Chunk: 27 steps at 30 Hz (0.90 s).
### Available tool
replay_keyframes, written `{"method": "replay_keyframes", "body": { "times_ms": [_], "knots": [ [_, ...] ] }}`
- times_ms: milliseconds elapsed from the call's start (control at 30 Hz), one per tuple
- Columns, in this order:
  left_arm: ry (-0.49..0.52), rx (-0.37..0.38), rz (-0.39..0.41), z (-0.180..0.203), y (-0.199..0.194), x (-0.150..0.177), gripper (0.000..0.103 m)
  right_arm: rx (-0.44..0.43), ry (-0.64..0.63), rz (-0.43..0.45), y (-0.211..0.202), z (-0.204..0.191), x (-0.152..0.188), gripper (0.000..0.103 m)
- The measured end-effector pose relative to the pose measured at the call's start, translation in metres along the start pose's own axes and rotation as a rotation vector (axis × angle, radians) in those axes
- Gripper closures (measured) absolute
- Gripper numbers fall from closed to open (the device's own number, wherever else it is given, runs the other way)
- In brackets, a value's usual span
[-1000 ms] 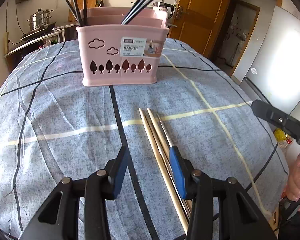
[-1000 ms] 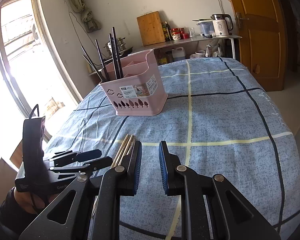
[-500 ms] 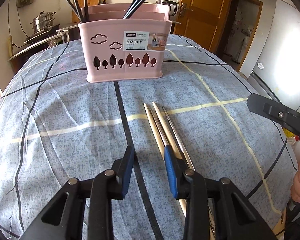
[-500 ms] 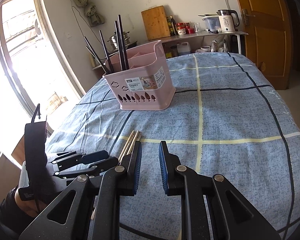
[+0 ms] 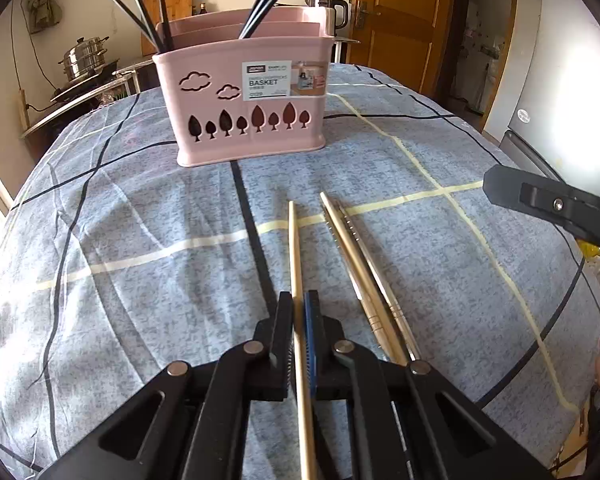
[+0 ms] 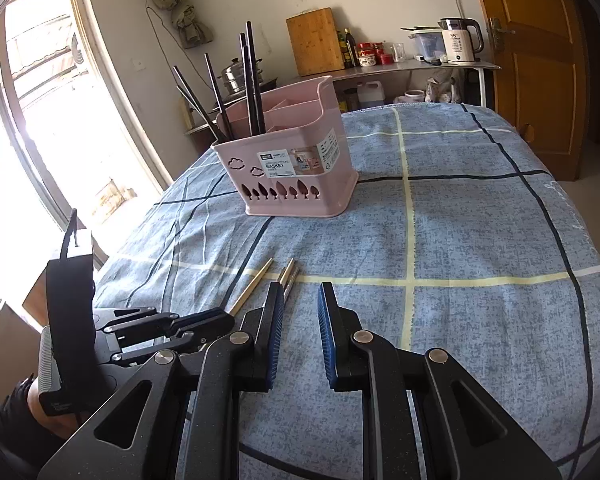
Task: Organize utensils
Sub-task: 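Close the left tool on a wooden chopstick while the right tool grasps another chopstick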
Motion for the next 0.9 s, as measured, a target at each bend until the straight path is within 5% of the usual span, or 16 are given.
{"method": "replay_keyframes", "body": {
  "times_ms": [467, 900],
  "knots": [
    [-0.141, -0.043, -0.070, -0.055, 0.016, -0.006, 0.092, 0.019, -0.055, -0.131, 0.065, -0.015, -0.002, 0.088],
    [-0.061, -0.001, -0.096, -0.051, 0.045, -0.042, 0.088, 0.074, -0.009, -0.228, 0.114, 0.007, -0.008, 0.093]
  ]
}}
Point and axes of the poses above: each gripper's, at about its wrist camera, not at the fingertips, and y roughly the way its jaws point, z to its right, x to its underside, the point moved 8 cm from there along y, roughly the way its jaws point, and after that the axes turned 9 degrees about -x, right-handed, at the moved point
